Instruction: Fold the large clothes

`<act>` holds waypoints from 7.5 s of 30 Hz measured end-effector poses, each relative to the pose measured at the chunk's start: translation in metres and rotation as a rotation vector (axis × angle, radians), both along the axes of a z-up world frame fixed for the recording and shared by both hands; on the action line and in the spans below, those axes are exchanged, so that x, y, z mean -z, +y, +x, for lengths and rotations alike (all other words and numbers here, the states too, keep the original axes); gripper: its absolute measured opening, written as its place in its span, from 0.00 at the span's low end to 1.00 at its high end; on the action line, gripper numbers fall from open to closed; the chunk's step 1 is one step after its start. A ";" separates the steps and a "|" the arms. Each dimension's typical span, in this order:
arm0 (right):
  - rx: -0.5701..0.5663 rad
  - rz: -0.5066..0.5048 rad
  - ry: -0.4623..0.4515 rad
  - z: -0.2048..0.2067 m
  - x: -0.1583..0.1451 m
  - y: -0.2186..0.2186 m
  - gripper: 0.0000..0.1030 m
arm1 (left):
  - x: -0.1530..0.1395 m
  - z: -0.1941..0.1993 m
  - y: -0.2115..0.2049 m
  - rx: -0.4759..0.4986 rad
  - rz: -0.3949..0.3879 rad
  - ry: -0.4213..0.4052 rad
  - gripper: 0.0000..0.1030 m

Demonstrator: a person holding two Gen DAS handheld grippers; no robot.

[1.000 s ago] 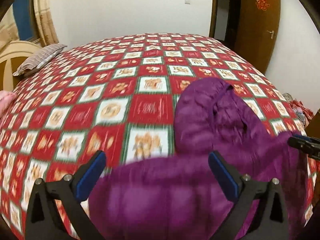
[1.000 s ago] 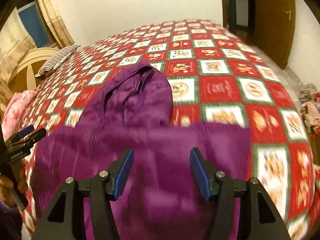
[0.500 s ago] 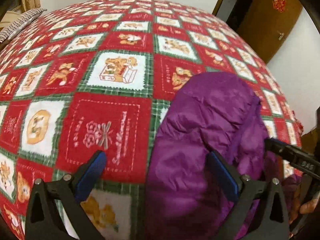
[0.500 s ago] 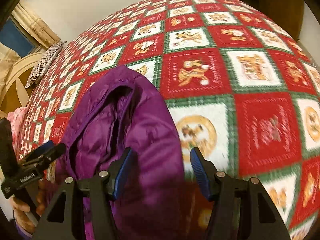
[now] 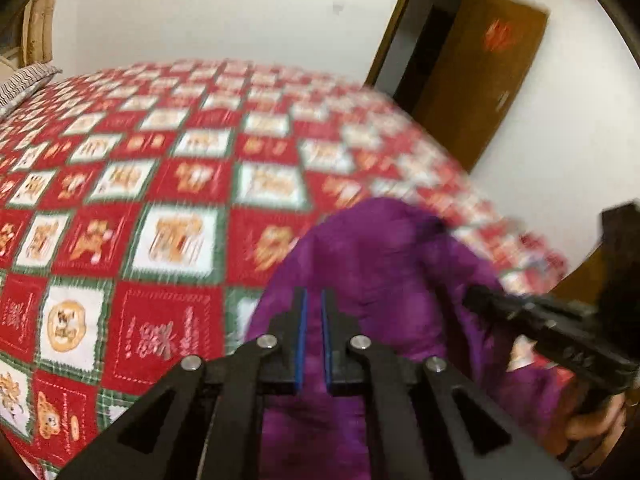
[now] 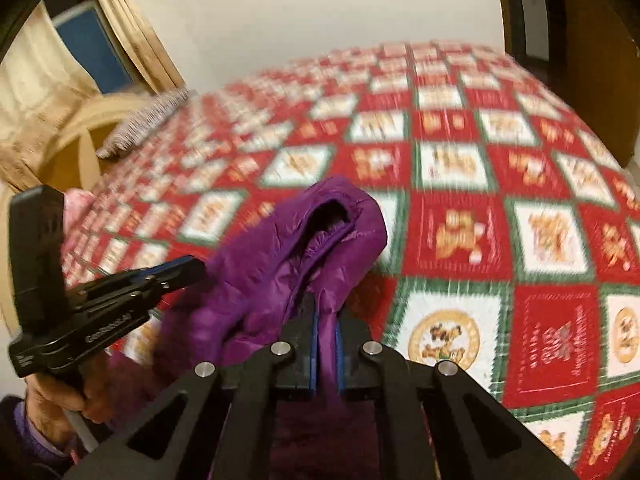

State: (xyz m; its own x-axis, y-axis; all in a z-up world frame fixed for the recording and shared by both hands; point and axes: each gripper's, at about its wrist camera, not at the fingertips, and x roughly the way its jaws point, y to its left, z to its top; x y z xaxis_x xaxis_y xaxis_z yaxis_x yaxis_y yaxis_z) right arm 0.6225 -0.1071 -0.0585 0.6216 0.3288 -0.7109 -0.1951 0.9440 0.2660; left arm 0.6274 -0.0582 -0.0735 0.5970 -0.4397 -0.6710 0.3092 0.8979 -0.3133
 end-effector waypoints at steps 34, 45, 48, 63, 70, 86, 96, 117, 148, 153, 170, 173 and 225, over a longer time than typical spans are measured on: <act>0.060 0.319 0.030 -0.202 -0.003 -0.019 0.06 | 0.036 -0.158 0.091 -0.098 0.004 0.045 0.77; -0.168 0.435 0.223 -0.103 0.011 0.072 0.06 | 0.040 -0.171 0.112 -0.113 0.014 0.031 0.77; -0.298 0.239 0.277 -0.144 0.040 0.109 0.06 | 0.039 -0.172 0.128 -0.144 -0.008 0.032 0.86; 0.083 0.490 0.138 -0.214 0.056 0.051 0.97 | 0.019 -0.159 0.106 -0.105 -0.270 0.082 1.00; 0.012 0.328 0.237 -0.196 0.082 0.102 0.19 | 0.056 -0.157 0.059 0.027 -0.256 0.226 0.15; 0.091 0.037 0.121 -0.265 0.075 0.059 0.12 | 0.073 -0.248 0.041 -0.073 -0.105 0.069 0.33; 0.000 0.007 -0.139 -0.274 0.000 0.118 0.13 | 0.010 -0.283 0.060 -0.175 0.021 -0.213 0.91; -0.140 -0.063 0.037 -0.269 0.095 0.148 0.12 | 0.079 -0.238 0.045 -0.279 0.281 -0.016 0.88; 0.147 0.000 0.138 -0.546 0.050 0.032 0.69 | 0.059 -0.466 0.169 -0.012 0.086 -0.018 0.97; 0.161 -0.073 0.207 -0.564 0.068 0.039 0.69 | 0.078 -0.504 0.180 0.001 0.009 0.072 0.97; 0.165 0.008 0.384 -0.596 0.140 0.047 0.69 | 0.126 -0.545 0.170 0.123 -0.090 0.283 0.55; 0.148 0.000 0.374 -0.595 0.142 0.051 0.68 | 0.129 -0.543 0.171 0.126 -0.123 0.295 0.54; 0.104 0.426 -0.075 -0.345 -0.049 -0.004 0.07 | -0.029 -0.267 0.161 -0.100 -0.188 0.056 0.09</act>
